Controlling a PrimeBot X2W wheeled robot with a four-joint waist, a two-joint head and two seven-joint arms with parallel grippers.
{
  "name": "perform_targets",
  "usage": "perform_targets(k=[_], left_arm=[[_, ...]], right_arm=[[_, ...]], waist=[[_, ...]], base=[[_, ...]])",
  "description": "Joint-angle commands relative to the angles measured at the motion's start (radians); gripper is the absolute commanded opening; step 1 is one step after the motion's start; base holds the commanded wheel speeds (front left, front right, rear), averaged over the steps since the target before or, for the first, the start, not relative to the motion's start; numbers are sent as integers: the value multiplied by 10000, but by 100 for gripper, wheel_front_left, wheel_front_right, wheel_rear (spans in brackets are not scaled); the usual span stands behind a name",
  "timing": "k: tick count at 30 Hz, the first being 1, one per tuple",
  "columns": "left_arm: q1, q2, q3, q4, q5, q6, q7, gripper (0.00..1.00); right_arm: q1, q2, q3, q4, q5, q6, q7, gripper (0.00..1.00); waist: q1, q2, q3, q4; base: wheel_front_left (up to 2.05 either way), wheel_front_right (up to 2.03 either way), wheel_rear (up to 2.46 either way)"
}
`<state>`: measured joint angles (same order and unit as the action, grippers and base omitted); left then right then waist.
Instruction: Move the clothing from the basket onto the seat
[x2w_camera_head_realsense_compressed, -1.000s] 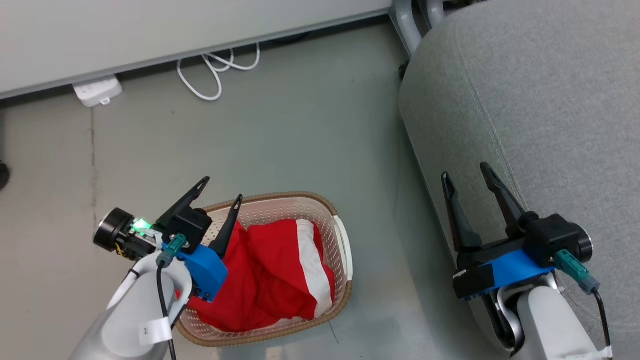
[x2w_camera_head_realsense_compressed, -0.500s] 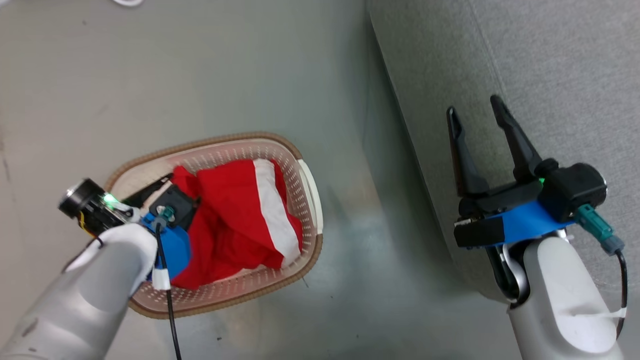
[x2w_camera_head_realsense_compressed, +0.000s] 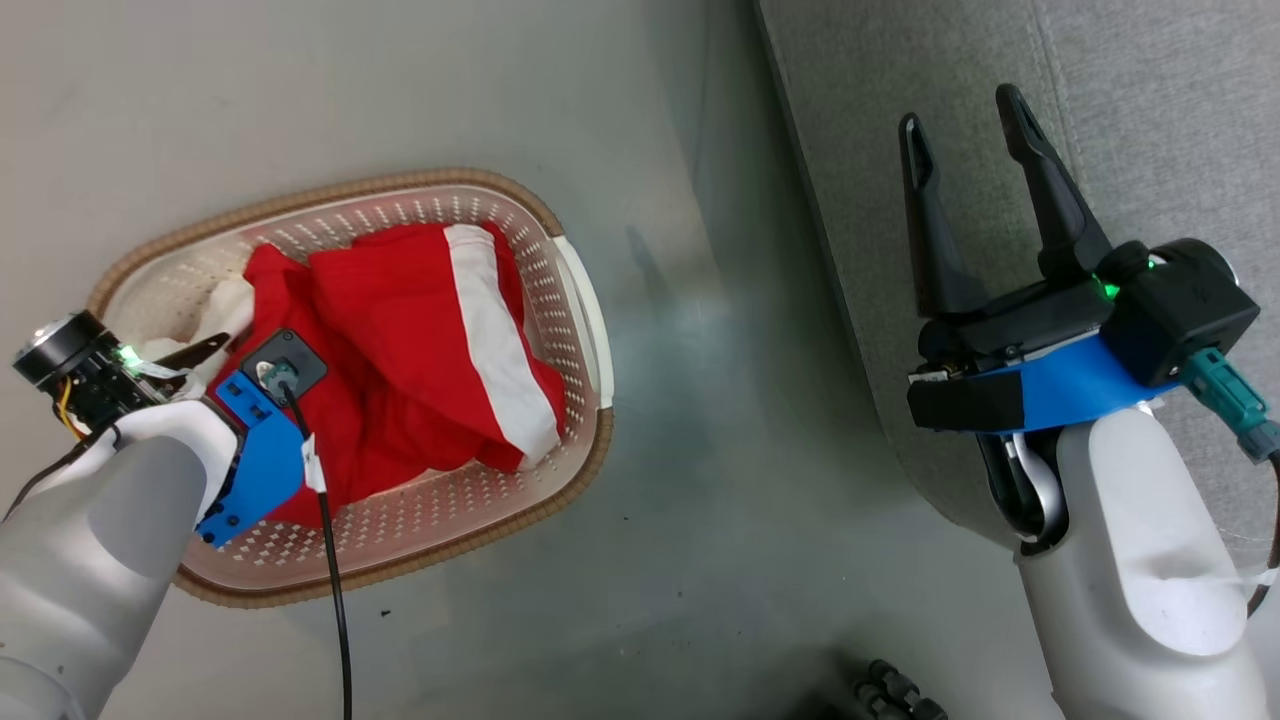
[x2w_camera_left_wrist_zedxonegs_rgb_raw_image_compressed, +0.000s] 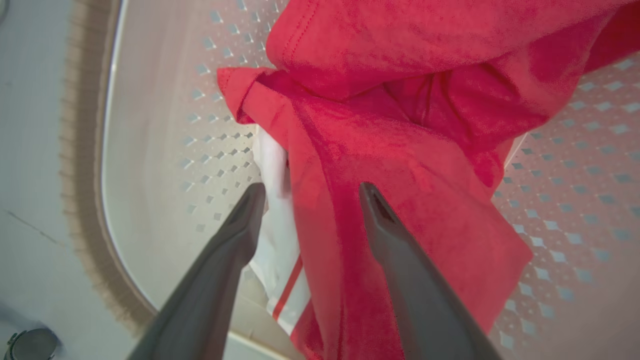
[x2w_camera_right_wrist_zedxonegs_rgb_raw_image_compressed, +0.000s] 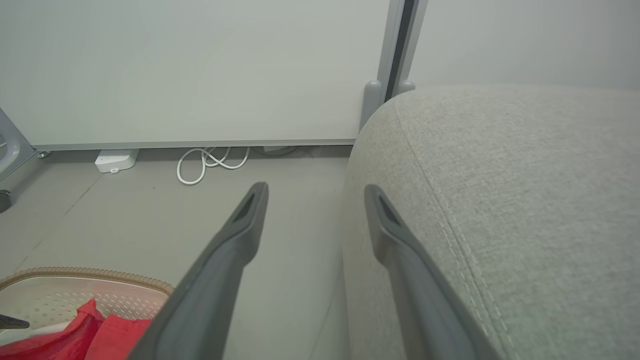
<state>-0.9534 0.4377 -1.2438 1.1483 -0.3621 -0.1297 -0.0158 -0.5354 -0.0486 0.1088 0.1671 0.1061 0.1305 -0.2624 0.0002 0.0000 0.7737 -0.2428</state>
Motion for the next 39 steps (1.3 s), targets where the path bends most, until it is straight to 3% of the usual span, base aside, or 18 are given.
perform_targets(k=[1, 11, 12, 13, 14, 15, 27, 39], left_arm=[[-231, 74, -138, 30, -125, -13, 277, 100], [-473, 211, -374, 96, -309, -13, 1817, 100], [-466, 215, -379, 90, -290, -13, 1920, 95], [-466, 216, -385, 59, -259, -13, 1983, 41], [-476, 219, -388, 36, -240, -13, 2014, 4], [-442, 214, -391, 15, -184, -13, 2099, 0], [-183, 187, -394, -227, -582, -13, 1753, 0], [347, -879, -393, -926, -1745, -13, 579, 0]], right_arm=[[-232, -33, 33, -94, 41, 3, -38, 100], [-421, -33, 62, -219, 96, 4, -38, 100], [-416, -33, 60, -225, 93, 4, -38, 100], [-419, -31, 62, -225, 92, 4, -38, 100], [-428, -33, 58, -225, 95, 3, -38, 100], [-438, -33, 53, -221, 92, 4, -38, 100], [-395, -33, -43, -59, -77, 4, -38, 100], [281, -34, -409, 228, -554, 3, -38, 100]], waist=[[-2, 0, 296, -112], [-2, 0, 773, -268], [-2, 0, 792, -272], [-2, 0, 807, -278], [-2, 0, 818, -282], [-2, 0, 820, -282], [-2, 0, 322, -65], [-2, 0, -1097, 578]], base=[[0, 0, 0], [0, 0, 0], [0, 0, 0], [0, 0, 0], [0, 0, 0], [0, 0, 0], [0, 0, 0], [0, 0, 0]])
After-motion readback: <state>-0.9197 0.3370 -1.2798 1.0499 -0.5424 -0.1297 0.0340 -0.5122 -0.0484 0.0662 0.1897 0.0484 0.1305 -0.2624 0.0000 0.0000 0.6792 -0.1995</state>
